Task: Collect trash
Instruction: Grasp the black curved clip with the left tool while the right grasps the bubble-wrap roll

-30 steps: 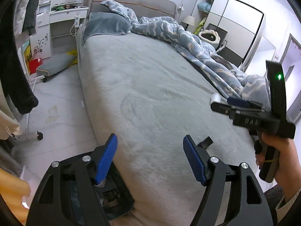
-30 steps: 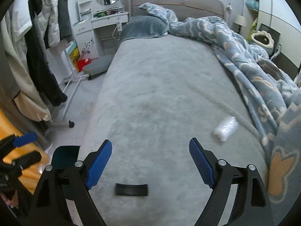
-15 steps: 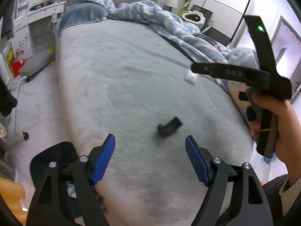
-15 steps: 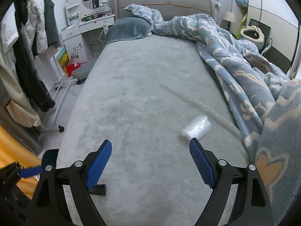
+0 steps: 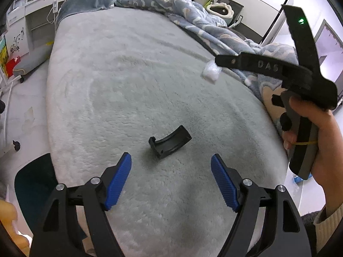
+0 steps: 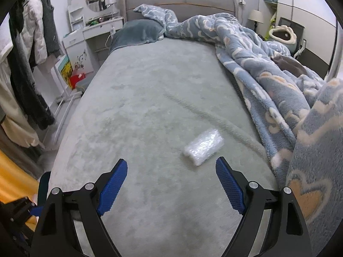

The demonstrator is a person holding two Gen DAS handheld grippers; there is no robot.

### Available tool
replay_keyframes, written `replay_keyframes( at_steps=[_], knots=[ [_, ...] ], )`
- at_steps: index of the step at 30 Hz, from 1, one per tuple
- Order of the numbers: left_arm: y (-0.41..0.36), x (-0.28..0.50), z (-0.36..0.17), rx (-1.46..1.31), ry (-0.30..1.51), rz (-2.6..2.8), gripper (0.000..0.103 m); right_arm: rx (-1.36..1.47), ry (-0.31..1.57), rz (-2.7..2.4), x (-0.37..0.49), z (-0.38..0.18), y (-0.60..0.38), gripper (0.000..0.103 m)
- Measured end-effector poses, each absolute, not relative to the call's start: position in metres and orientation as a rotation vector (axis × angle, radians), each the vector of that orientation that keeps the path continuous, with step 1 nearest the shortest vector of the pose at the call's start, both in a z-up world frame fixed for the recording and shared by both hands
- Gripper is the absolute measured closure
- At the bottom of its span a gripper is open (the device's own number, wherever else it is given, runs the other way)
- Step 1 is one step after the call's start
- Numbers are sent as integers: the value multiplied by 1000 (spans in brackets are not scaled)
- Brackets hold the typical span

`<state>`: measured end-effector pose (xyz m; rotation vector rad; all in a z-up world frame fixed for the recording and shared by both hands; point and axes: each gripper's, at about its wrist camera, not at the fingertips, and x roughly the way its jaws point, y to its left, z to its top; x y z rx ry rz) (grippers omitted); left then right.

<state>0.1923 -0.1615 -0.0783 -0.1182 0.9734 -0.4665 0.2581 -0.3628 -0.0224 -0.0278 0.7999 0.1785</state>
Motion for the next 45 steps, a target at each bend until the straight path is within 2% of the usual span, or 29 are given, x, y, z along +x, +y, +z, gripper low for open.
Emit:
replay_keyframes(
  at_steps=[20,27,31,45],
  knots=[
    [-188,207,-90,-96,982,-461,28,111,777,123,287,-37,-407,17],
    [-193,212,-95,-35,975,-432,43,106,798,124,300,-45,-416,17],
    [-190,218,-95,-34,974,-426,55,48,814,132,306,-53,-412,11],
    [-188,234,-90,-60,970,-469,58,-217,833,207,327,-69,-391,8]
  ],
)
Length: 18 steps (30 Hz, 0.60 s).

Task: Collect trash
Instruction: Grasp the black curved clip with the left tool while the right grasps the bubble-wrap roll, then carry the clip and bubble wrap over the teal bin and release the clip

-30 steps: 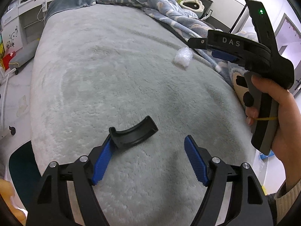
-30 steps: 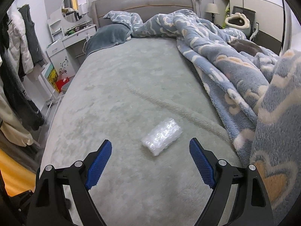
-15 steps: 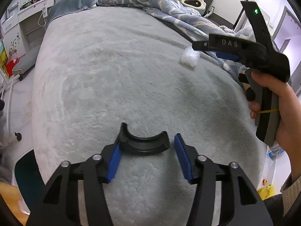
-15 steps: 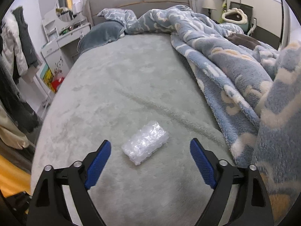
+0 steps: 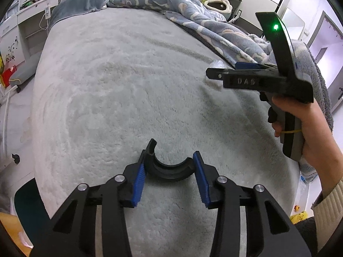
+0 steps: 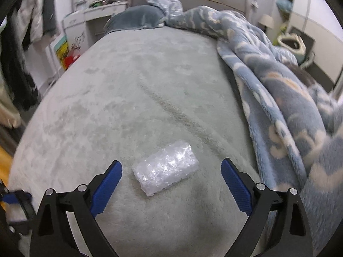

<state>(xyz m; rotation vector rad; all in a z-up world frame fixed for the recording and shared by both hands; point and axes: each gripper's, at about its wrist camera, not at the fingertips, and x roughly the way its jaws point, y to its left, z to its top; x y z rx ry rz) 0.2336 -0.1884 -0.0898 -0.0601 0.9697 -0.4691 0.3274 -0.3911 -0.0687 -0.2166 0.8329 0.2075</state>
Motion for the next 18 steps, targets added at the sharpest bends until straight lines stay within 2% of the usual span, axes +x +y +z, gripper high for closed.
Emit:
replay_keyframes(
  at_steps=[7,11,18],
  knots=[
    [-179,233,-87,-74,968,-473,58,-242,862,203,334,-78,-393,9],
    [-171,233,-84,-78,958,-470,58,-199,901,212,340,-82,-395,36],
    [-155,234,-74,-97,934,-461,58,-147,921,227,341,-78,-386,40]
  ],
)
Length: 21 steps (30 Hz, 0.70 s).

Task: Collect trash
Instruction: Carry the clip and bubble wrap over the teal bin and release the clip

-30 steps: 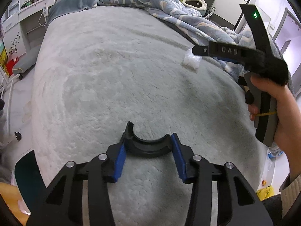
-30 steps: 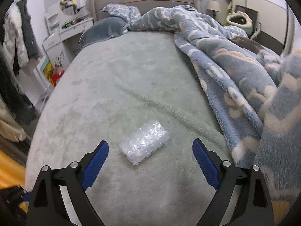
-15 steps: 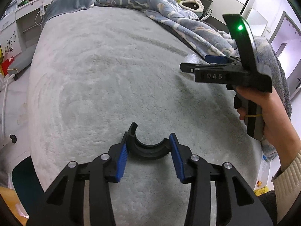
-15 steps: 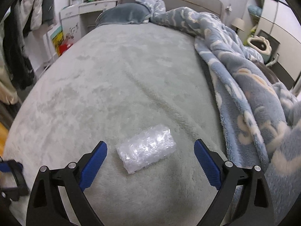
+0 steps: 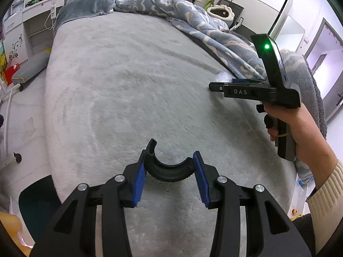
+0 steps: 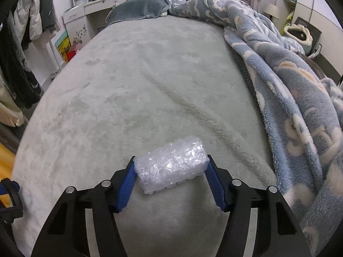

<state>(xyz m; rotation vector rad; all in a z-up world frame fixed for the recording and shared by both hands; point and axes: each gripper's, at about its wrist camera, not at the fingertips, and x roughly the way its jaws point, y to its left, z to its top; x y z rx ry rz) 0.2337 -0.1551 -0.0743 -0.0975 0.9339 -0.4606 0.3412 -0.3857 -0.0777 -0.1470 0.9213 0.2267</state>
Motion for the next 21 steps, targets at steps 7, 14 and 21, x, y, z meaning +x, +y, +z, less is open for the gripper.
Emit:
replay_keyframes(
  at_steps=[7,14,21],
  knots=[
    [-135,227,-61,-102,893,-453,58,-23,910,182,326,-65,-386,40],
    [-113,220,-54,-106,854,-433,58,87,926,112,299,-59,-377,40],
    [-85,204,-49,-77,816,-394,58,86,931,126,271,-52,-348,40]
  ],
)
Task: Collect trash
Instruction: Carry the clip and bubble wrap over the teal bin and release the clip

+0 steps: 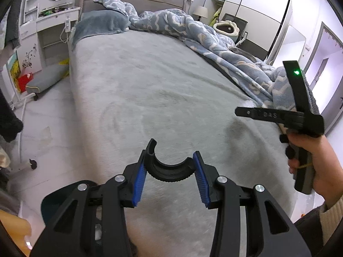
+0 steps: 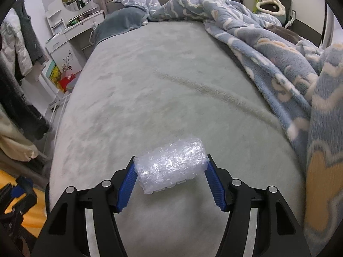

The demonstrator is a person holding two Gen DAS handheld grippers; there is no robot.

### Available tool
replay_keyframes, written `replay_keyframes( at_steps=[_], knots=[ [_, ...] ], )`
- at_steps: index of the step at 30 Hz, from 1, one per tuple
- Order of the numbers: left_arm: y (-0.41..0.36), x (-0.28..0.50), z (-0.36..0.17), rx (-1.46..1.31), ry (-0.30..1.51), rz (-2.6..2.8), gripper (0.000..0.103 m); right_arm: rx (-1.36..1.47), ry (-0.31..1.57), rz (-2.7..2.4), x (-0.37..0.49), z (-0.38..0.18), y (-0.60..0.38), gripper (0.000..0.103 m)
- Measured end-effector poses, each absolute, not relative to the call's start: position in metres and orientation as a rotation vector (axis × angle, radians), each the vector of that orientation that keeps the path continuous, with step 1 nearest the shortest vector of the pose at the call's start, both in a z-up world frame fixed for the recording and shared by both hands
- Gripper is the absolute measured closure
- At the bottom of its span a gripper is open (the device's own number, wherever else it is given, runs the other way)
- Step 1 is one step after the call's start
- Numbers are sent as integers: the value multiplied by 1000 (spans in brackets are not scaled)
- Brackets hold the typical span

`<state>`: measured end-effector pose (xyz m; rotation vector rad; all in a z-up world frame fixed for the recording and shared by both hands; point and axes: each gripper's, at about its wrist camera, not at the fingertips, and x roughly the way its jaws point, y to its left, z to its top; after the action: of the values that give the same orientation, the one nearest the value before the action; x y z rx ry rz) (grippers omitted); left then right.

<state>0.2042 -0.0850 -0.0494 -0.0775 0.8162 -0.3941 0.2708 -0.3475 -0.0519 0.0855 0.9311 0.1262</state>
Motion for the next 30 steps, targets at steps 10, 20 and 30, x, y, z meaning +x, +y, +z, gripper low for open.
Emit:
replay_keyframes(
  at_steps=[10,20,30],
  knots=[
    [-25,198,-56,-127,823,-288,58,94,944,238,221,-52,-277,40],
    [31,186,-87,-125,906,-176,58,70,911,339,206,-35,-214,40],
    [82,184,-135,-162,1037,-76,58,59,903,430,200,-31,-159,40]
  ],
)
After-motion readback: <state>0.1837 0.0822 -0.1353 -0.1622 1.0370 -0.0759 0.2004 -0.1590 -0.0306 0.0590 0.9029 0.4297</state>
